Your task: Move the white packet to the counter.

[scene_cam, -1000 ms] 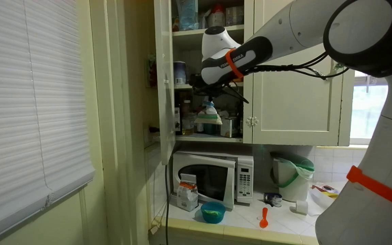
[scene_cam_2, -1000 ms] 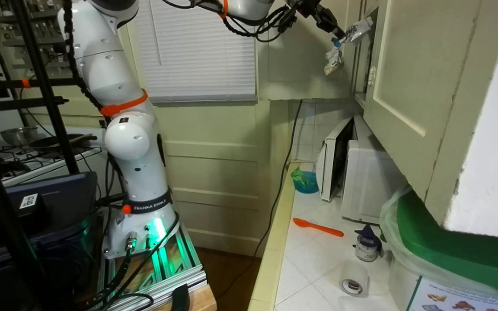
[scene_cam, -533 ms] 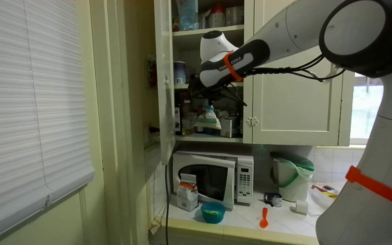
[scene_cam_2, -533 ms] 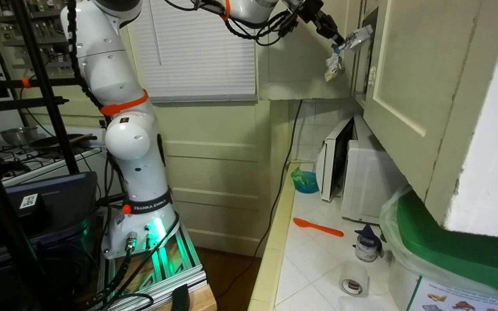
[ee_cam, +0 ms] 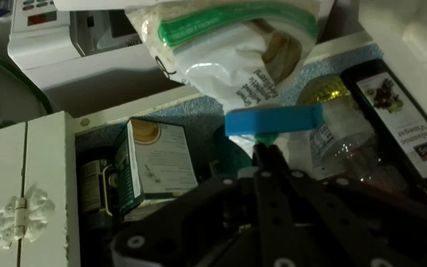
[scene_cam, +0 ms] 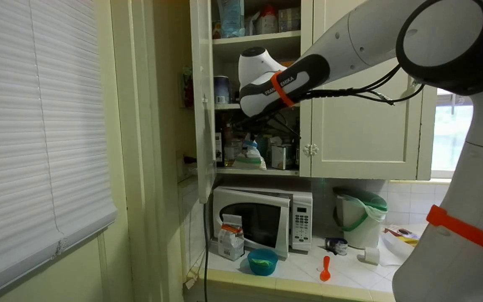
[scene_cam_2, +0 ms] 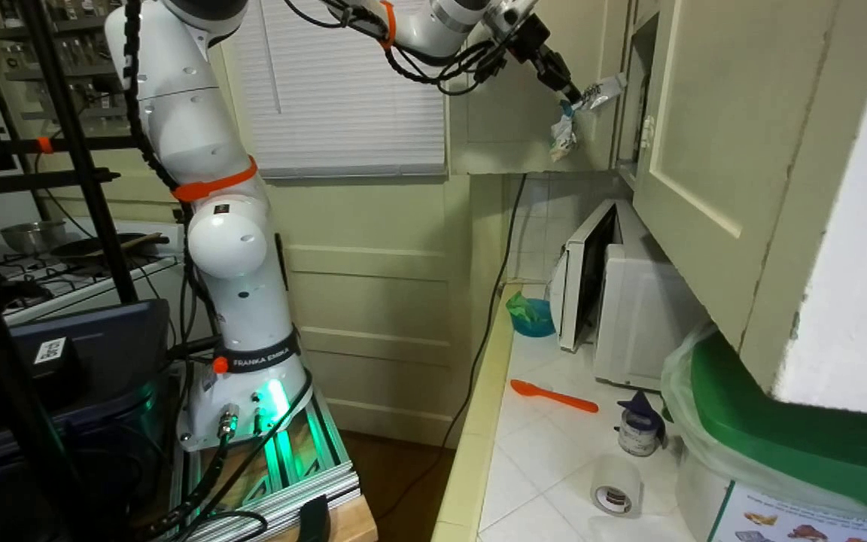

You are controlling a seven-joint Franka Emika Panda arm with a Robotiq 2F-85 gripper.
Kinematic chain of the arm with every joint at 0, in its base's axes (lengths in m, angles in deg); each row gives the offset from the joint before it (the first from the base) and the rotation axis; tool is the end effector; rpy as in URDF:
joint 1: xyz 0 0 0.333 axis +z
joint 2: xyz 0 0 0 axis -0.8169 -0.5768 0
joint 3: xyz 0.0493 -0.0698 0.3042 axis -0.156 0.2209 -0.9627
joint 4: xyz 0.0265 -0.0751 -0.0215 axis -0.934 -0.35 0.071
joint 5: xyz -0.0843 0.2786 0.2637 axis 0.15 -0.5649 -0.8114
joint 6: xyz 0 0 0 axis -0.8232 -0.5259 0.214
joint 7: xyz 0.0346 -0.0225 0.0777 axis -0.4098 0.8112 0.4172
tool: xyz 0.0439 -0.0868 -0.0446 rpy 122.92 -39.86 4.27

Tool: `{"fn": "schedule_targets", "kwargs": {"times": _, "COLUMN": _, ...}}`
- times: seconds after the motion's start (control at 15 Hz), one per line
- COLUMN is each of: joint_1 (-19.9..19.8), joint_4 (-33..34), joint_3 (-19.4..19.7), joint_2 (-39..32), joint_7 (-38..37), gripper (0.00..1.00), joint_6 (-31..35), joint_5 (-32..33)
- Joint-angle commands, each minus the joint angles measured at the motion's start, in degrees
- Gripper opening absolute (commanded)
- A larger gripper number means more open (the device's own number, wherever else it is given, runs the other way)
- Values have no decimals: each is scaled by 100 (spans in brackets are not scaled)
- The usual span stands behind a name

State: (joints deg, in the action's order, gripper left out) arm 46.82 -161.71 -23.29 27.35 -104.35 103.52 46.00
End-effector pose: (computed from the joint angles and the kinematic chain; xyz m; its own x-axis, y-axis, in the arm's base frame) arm 0.5437 0.0005 0.6426 0.3183 -0.6886 0.6515 -0.7420 -0.6088 -0.2809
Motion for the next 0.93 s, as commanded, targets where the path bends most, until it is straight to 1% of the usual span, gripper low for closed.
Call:
{"fn": "schedule_targets", "kwargs": {"times": 0.0, "joint_1": 179, "joint_4": -681, "joint_3": 29, "joint_2": 356, "joint_7": -189, "gripper": 0, "joint_6": 34, "joint_5": 96}}
{"fn": "schedule_targets", "kwargs": {"times": 0.2, "joint_1": 110, "joint_4": -1126, "joint_3": 47, "joint_2": 572, "joint_7": -689, "gripper": 0, "joint_6": 20, "joint_5": 128}}
{"fn": "schedule_targets", "kwargs": {"times": 0.6, "joint_1": -122, "joint_4": -1932, "joint_3": 229, "joint_2": 986, "joint_7": -1687, "gripper": 0, "joint_6": 49, "joint_5": -104}}
{"fn": "schedule_targets", "kwargs": {"times": 0.67, "joint_1": -145, "joint_4": -2090, "joint_3": 301, "joint_2": 1044, "joint_7": -1673, "gripper": 0, "joint_6": 205, "joint_5": -109}}
{"fn": "schedule_targets", "kwargs": {"times": 0.87, "joint_1": -254, "joint_4": -2471, "joint_3": 456, "joint_2": 1131, "joint_7": -1945, "gripper": 0, "joint_6": 479, "joint_5": -252}}
